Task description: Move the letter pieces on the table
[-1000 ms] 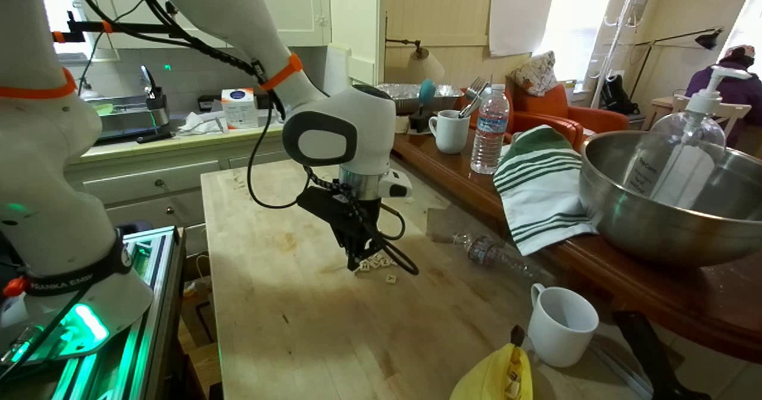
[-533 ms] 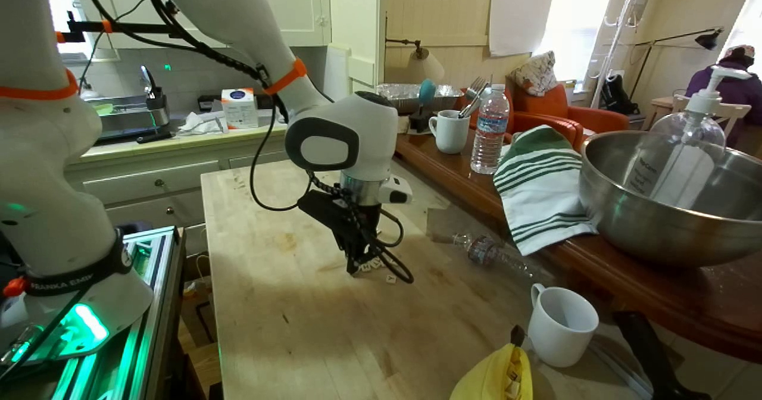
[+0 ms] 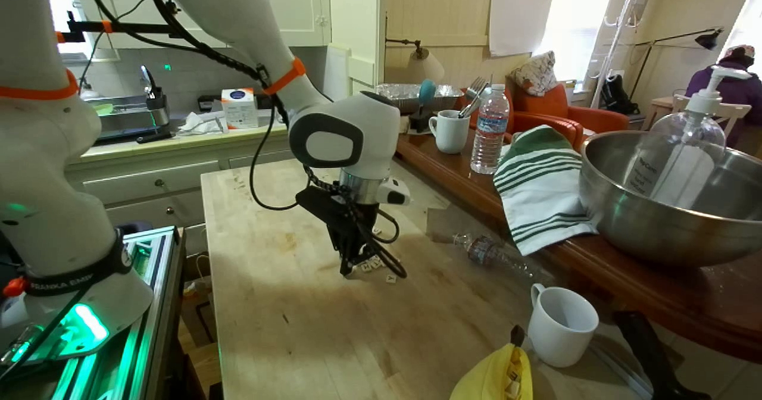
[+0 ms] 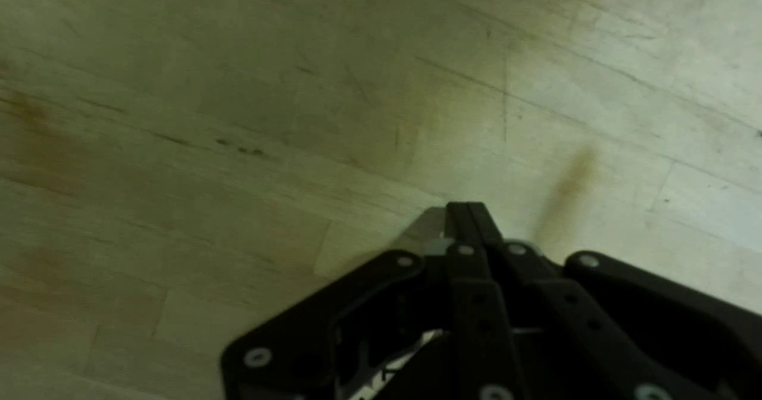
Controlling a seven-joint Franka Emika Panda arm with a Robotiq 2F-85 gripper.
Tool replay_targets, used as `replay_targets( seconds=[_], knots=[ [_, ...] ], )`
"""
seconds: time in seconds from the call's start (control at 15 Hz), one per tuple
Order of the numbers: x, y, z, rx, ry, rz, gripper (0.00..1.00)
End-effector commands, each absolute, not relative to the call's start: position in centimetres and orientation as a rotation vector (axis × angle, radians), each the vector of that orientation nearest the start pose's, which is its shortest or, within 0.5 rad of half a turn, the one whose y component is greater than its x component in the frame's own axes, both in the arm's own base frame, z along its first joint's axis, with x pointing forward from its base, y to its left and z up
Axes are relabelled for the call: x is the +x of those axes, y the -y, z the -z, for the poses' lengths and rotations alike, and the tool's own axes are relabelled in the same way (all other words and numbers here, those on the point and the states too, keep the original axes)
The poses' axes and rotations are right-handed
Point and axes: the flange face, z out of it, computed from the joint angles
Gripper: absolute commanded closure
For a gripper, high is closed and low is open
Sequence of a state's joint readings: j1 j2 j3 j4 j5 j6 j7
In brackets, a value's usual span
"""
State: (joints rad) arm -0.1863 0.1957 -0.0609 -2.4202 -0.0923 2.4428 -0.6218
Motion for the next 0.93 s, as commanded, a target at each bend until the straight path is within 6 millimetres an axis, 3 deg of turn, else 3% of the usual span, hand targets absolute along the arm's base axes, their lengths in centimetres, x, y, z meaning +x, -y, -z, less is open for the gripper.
replay_targets(
  seconds=[0.0,0.6,0.87],
  knots=[
    [45.7,11.0,-21.3,-3.05,0.645,-0.381,1.0],
    [47.1,6.5,-20.7,-3.161,0.155,-0.357,1.0],
    [48.4,5.0,-20.7,-3.157,-0.147,-0.307,1.0]
  ],
)
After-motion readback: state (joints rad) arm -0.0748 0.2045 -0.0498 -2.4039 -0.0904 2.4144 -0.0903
